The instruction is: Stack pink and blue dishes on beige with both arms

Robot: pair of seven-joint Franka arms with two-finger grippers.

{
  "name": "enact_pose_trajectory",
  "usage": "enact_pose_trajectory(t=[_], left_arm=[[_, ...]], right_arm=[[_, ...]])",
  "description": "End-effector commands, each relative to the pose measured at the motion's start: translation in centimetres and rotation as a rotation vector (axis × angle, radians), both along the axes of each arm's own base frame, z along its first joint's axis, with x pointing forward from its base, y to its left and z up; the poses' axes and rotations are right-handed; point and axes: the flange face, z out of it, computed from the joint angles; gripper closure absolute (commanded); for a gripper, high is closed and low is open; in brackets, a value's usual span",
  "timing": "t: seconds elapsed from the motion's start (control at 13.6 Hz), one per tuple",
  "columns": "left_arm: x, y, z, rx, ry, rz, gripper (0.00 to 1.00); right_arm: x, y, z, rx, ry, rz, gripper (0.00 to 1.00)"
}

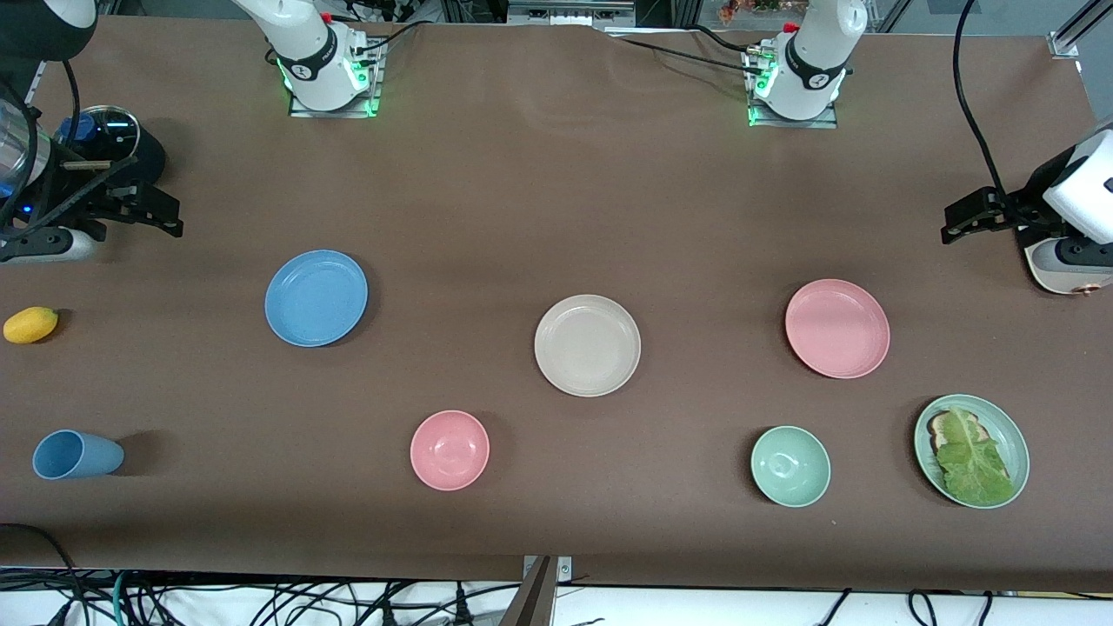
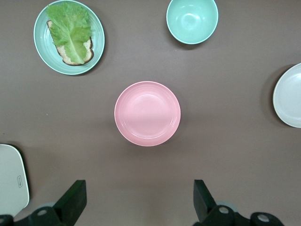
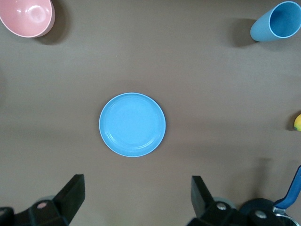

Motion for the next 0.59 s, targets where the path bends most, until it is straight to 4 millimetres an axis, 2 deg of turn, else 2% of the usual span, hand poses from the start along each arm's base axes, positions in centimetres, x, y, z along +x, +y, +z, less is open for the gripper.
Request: enact_pose_trajectory(t=[0.0,0.37,0.52], left_arm=[[0.35,0.57,0.71,-0.007,-0.015,-0.012,0.00],[0.08,0.05,1.22,-0.007,-0.021,-0.021,0.00],[0.11,0.41,1.13,-0.005,-0.020,-0.015,0.00]], right_arm=[[-0.08,0.06,0.70,-0.008,-0.004,-0.014,0.00],[-0.08,0.06,0.70,-0.008,-0.004,-0.014,0.00],[-0.08,0.06,0.70,-0.008,-0.004,-0.014,0.00]])
